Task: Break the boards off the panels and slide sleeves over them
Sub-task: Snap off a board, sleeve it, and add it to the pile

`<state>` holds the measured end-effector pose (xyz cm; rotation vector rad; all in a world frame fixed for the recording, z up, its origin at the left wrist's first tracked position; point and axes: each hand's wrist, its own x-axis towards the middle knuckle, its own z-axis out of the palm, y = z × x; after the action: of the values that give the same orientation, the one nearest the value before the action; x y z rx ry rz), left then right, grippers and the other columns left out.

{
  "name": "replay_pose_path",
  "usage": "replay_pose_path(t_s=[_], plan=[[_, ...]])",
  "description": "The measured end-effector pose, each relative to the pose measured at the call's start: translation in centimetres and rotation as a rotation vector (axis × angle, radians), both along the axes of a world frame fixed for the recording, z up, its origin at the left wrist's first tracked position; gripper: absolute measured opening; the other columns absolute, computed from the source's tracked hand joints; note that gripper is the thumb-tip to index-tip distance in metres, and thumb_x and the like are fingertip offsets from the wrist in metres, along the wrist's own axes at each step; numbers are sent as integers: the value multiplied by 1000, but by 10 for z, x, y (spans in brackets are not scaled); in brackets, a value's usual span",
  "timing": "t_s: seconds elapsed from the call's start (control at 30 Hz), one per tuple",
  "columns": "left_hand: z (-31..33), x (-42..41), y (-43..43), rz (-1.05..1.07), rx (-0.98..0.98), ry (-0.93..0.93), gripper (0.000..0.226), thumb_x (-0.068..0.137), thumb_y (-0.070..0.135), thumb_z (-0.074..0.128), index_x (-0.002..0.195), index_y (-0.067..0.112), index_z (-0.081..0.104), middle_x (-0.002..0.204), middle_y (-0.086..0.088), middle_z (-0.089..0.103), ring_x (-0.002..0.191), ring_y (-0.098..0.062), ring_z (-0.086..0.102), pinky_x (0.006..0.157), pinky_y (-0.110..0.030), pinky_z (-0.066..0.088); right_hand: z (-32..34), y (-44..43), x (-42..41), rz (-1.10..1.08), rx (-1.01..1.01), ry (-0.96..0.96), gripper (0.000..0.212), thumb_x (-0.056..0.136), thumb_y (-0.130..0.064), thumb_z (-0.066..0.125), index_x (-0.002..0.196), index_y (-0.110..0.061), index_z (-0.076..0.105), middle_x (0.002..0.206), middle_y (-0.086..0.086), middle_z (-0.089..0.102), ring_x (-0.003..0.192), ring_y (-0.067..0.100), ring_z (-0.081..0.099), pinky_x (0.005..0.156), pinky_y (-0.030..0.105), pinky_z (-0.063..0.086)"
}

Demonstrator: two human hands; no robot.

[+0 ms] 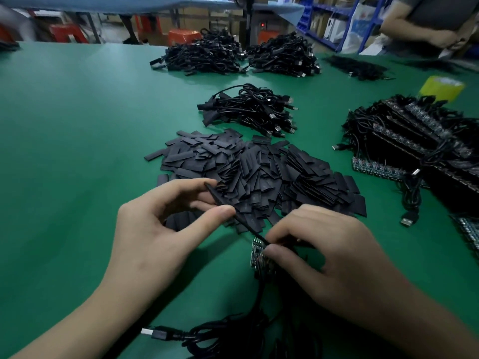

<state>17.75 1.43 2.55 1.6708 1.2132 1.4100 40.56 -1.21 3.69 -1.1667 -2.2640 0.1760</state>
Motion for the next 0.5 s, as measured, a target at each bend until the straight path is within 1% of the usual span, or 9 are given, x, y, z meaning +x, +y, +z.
replay_pose_path(t_s=[0.13, 0.17, 0.23, 0.3, 0.33, 0.37, 0.4, 0.43, 0.5], plan=[[-3, -1, 3, -6, -58, -19, 37, 65, 56, 77, 90, 29, 72, 80, 4, 72, 72, -10, 67, 69, -11, 50, 3, 1, 1, -39, -12, 40, 15, 99, -35, 57, 91, -25, 65, 84, -18, 60, 78, 3, 59, 67, 29, 50], [-4, -2, 3, 11, -58, 2, 37, 66, 58, 76, 88, 29, 70, 77, 4, 71, 70, -13, 66, 66, -15, 51, 7, 2, 3, -60, -19, 55, 14, 100, -35, 56, 91, -27, 64, 84, -19, 60, 78, 4, 62, 67, 27, 50], [-6, -4, 5, 44, -54, 48, 39, 67, 62, 75, 85, 27, 68, 74, 3, 69, 69, -18, 65, 63, -27, 53, 18, 6, 10, -110, -40, 84, 14, 101, -33, 56, 90, -31, 63, 83, -19, 62, 76, 4, 66, 66, 20, 50], [-7, -6, 8, 53, -47, 66, 36, 73, 58, 78, 85, 26, 69, 76, 3, 69, 69, -18, 64, 65, -31, 53, 34, 19, 18, -161, -43, 89, 10, 99, -31, 58, 89, -31, 63, 81, -17, 64, 71, 1, 68, 66, 14, 48], [-7, -6, 8, 47, -35, 73, 32, 76, 55, 80, 86, 27, 70, 77, 5, 69, 69, -14, 63, 66, -28, 52, 44, 30, 22, -191, -20, 54, 8, 97, -32, 59, 90, -30, 63, 81, -18, 64, 70, 0, 66, 67, 14, 47], [-7, -6, 9, 36, -14, 92, 27, 77, 52, 80, 86, 28, 71, 79, 7, 68, 70, -13, 63, 66, -21, 50, 54, 43, 24, -224, 9, -7, 9, 95, -34, 58, 90, -29, 64, 82, -19, 63, 70, 0, 64, 69, 17, 47], [-7, -6, 9, 16, 8, 125, 23, 77, 49, 77, 87, 30, 71, 79, 8, 67, 71, -12, 62, 66, -15, 47, 64, 60, 26, -260, 36, -78, 12, 95, -37, 57, 92, -28, 65, 83, -20, 61, 71, -1, 60, 70, 24, 47], [-8, -5, 9, -14, 22, 162, 21, 77, 49, 75, 87, 31, 71, 79, 9, 67, 71, -12, 62, 66, -12, 45, 73, 79, 27, -297, 61, -151, 15, 95, -39, 56, 94, -28, 66, 83, -19, 58, 73, 2, 56, 71, 29, 45], [-9, -4, 8, -99, 26, 226, 19, 81, 51, 75, 89, 33, 71, 80, 11, 67, 72, -13, 63, 65, -13, 46, 87, 123, 26, -363, 128, -277, 18, 98, -39, 57, 101, -25, 68, 88, -9, 58, 79, 14, 53, 74, 32, 40]])
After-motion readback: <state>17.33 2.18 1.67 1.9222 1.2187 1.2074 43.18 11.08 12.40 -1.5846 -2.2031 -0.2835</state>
